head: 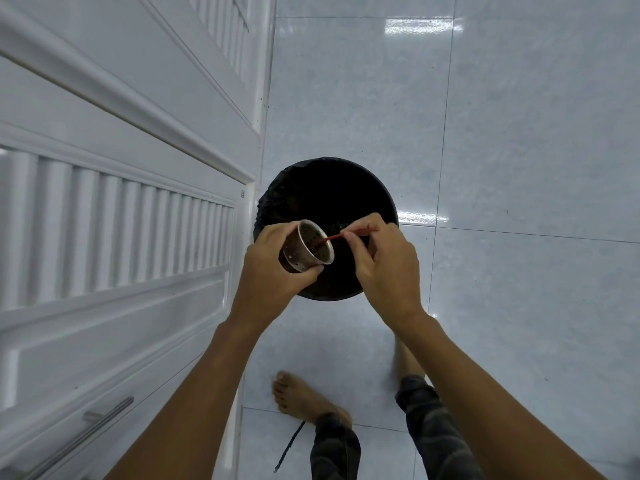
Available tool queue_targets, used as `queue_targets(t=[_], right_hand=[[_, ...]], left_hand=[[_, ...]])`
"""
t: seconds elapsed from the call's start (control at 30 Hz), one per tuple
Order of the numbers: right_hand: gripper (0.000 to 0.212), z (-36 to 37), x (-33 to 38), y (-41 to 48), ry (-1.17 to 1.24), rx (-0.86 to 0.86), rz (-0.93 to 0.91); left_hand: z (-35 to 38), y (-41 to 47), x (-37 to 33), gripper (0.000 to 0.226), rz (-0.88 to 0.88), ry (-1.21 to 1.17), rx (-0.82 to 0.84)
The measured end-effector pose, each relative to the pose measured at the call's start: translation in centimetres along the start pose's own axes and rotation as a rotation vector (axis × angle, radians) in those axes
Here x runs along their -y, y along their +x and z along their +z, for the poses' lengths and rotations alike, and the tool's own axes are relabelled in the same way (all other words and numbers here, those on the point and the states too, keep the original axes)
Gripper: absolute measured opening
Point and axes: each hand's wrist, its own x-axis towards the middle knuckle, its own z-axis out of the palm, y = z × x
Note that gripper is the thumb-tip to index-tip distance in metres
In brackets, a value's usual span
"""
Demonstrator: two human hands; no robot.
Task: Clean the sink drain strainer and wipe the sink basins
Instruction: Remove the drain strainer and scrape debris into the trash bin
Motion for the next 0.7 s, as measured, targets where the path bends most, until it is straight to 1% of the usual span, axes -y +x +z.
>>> queue_targets(t=[0.07, 0.13, 0.2, 0.27, 0.33, 0.4, 0.47, 0.53, 0.57, 0.63, 0.67, 0.7], right_hand=[[0.006, 0.8, 1.0, -0.3, 0.008, -0.015, -0.066], [0.007, 1.6, 1.3, -1.1, 0.044, 0.008, -0.082], [0.008, 1.8, 0.7, -1.6, 0.032, 0.029, -0.046], [0.011, 1.8, -0.3, -1.8, -0.036, 0.035, 0.02], [0.014, 1.9, -0.8, -1.9, -0.054, 0.005, 0.062], [0.013, 2.2, -0.6, -2.4, 0.019, -0.034, 0.035], [0.012, 2.7, -0.4, -3.1, 0.117, 0.011, 0.017], [0.013, 3.1, -0.8, -3.6, 0.139, 0.066, 0.061], [0.014, 3.2, -1.2, -3.6, 0.129, 0.041, 0.108], [0.013, 2.9, -2.1, -3.1, 0.165, -0.087, 0.228], [0.012, 2.8, -2.3, -2.8, 0.214, -0.133, 0.259], [0.01, 2.8, -2.2, -2.8, 0.261, -0.145, 0.249]], left_hand=[[0.3, 0.2, -0.2, 0.071, -0.017, 0.015, -0.011], [0.3, 0.3, -0.2, 0.071, -0.039, 0.038, -0.018], [0.2, 0.1, 0.1, 0.073, -0.049, 0.076, -0.013], [0.1, -0.3, 0.3, 0.075, -0.069, 0.112, -0.017], [0.1, -0.6, 0.6, 0.076, -0.109, 0.148, -0.02], [0.2, -1.0, 0.9, 0.077, -0.161, 0.168, -0.036], [0.4, -1.2, 1.0, 0.077, -0.188, 0.164, -0.052], [0.7, -1.4, 0.8, 0.077, -0.169, 0.17, -0.045], [0.8, -1.5, 0.7, 0.077, -0.161, 0.18, -0.038], [0.8, -1.4, 0.8, 0.077, -0.188, 0.185, -0.042], [0.8, -1.3, 1.0, 0.078, -0.219, 0.185, -0.05], [0.7, -1.2, 1.1, 0.079, -0.244, 0.189, -0.056]])
